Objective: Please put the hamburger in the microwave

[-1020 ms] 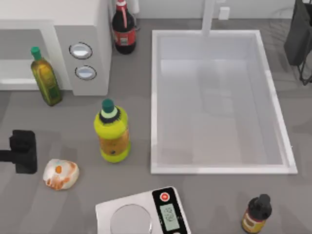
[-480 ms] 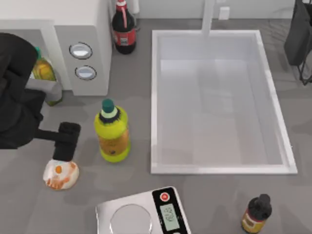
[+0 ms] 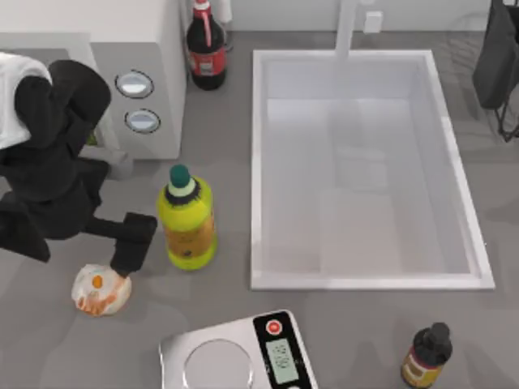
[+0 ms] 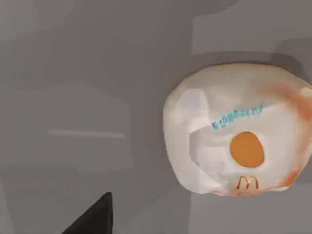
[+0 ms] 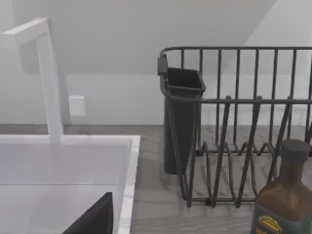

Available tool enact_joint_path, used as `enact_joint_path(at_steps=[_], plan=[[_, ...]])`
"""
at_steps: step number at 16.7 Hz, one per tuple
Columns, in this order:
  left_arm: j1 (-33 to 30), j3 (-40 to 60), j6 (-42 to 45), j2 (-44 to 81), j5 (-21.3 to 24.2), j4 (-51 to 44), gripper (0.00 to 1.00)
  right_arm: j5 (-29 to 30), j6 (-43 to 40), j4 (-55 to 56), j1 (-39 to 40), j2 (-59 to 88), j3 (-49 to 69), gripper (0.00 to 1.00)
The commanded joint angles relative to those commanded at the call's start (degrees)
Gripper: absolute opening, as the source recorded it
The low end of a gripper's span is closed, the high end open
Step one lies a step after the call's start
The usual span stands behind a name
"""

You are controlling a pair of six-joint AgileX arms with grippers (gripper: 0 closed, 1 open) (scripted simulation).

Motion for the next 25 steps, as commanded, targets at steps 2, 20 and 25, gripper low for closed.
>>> enact_joint_path(at_steps=[2, 20, 25], plan=[[0.0, 0.0, 0.0, 0.0, 0.0, 0.0, 1.00, 0.0, 0.0, 0.0, 0.0, 0.0, 0.0, 1.00], [0.1, -9.4, 0.2, 9.3, 0.0, 18.7, 0.77, 0.0, 0.0, 0.0, 0.0, 0.0, 0.0, 1.00], [0.1, -9.4, 0.2, 9.3, 0.0, 18.7, 0.40, 0.0, 0.0, 0.0, 0.0, 0.0, 0.0, 1.00]])
